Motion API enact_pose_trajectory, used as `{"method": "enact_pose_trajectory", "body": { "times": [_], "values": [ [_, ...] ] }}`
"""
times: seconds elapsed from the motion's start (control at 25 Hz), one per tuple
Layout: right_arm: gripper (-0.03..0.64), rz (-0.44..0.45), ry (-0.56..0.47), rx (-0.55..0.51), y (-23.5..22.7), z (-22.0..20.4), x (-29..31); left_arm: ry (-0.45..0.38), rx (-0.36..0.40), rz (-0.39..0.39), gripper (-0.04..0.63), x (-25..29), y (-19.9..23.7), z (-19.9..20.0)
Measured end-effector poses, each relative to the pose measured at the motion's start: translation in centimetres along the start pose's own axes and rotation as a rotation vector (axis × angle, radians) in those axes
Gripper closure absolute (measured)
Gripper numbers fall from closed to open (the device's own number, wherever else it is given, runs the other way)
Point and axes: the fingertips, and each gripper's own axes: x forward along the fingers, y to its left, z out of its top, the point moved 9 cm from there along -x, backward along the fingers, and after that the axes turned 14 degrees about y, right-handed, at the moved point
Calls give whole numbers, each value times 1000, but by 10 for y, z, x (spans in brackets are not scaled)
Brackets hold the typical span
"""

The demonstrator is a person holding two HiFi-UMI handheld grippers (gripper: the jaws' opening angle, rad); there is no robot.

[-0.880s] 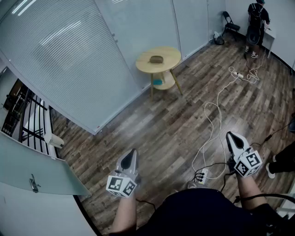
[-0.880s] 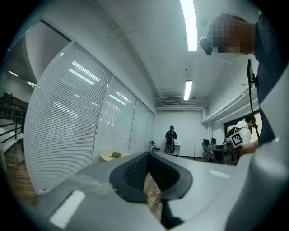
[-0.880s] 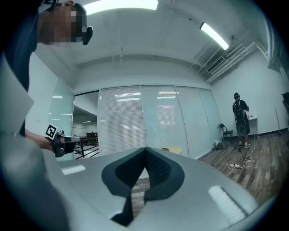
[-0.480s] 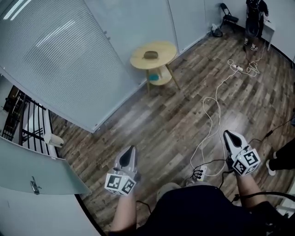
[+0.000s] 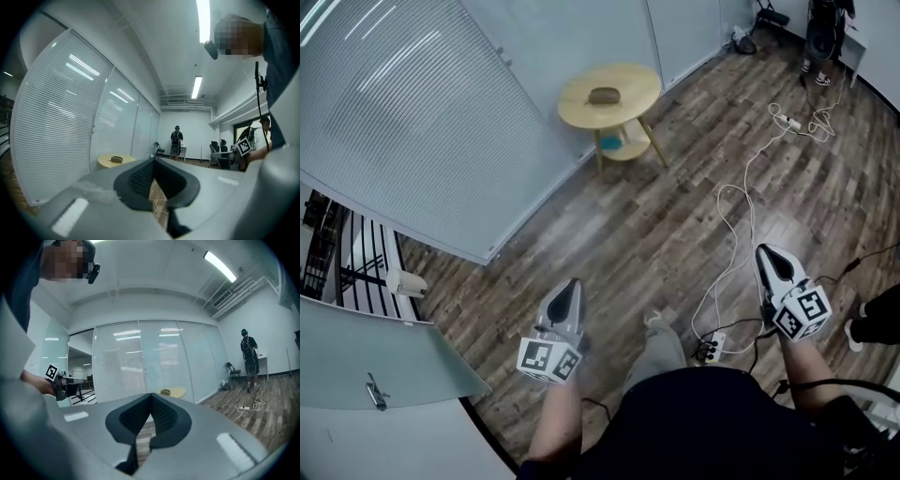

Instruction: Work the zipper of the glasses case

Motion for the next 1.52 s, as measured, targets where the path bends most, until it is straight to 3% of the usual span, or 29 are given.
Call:
{"method": "enact_pose_trajectory", "body": {
  "times": [0.2,0.36,0.52,0.76,0.88,1.16,1.32,1.4,1.52],
  "values": [
    [613,-50,17,16,-10,29,69,-30,10,-42,594,65,74,28],
    [614,-61,42,23,-13,67,136,-33,-33,-87,594,114,142,49],
    [614,-56,22,13,-9,105,193,-30,-29,-107,594,157,201,74],
    [614,24,25,-47,-10,127,257,-28,-67,-156,594,217,243,90],
    [613,55,14,-68,-25,141,301,-25,-44,-153,594,245,265,98],
    [614,86,-3,-23,-98,191,417,-9,-5,-91,594,322,328,153],
    [612,151,-3,-56,-134,229,502,-14,-13,-4,594,372,368,188],
    [612,178,17,-70,-149,239,538,-8,-29,18,594,394,384,194],
    [612,204,40,-6,-172,248,583,-9,-34,43,594,422,405,193]
  ]
}}
